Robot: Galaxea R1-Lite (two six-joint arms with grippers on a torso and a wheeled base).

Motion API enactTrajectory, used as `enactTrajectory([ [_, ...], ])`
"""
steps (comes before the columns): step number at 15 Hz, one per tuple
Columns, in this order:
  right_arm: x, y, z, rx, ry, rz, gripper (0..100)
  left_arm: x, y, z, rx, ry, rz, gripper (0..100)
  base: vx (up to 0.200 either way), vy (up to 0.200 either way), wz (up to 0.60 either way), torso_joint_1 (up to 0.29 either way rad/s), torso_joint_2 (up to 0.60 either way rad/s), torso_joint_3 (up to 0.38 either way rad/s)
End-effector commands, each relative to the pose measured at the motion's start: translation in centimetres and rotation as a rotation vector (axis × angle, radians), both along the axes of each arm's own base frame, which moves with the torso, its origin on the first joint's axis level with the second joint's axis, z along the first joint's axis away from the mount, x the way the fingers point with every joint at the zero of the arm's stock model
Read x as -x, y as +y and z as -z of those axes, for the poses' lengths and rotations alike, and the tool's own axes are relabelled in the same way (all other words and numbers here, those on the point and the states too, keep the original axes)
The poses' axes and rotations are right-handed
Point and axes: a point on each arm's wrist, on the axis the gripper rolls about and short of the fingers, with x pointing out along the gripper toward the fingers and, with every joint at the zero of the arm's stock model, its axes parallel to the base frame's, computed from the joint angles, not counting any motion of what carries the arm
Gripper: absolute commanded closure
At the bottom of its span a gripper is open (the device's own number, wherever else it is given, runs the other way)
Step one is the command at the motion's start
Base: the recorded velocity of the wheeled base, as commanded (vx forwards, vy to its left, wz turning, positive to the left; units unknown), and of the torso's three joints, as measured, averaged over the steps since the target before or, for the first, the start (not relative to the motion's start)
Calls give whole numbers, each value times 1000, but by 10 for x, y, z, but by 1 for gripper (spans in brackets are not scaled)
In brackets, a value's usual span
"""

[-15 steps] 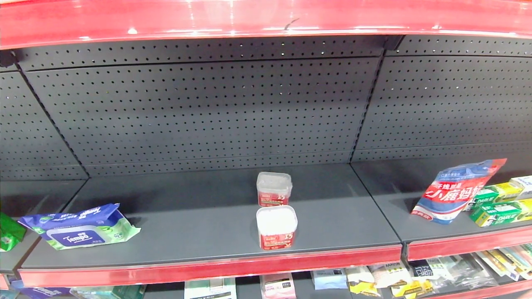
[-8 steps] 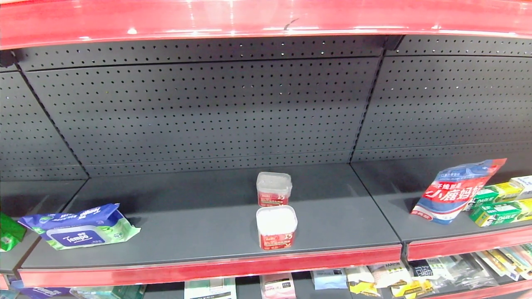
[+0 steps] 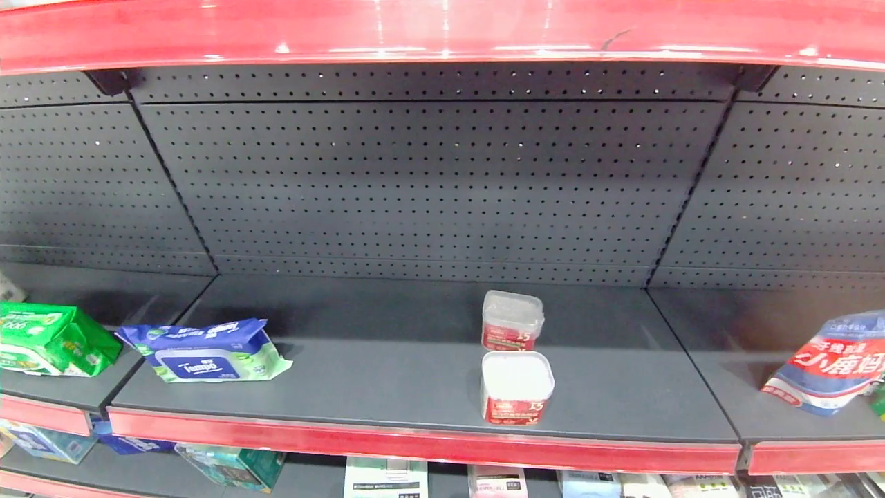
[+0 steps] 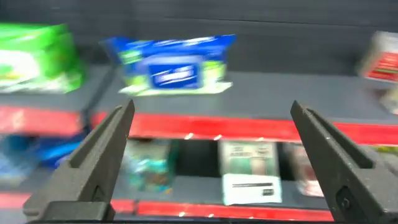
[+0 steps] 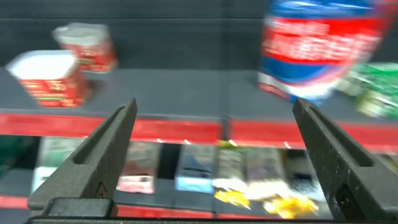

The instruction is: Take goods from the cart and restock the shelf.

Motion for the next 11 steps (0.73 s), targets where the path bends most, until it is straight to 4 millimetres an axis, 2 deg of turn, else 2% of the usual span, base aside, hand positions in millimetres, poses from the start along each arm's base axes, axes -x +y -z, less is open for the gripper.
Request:
enactTrajectory([
  [1,0,0,0,-2,0,0,0,0,0,0,0,4,0,0,0,0,0,0,0,0],
  [11,0,0,0,2,0,0,0,0,2,-1,-52,4,-81,0,0,0,0,0,0,0],
])
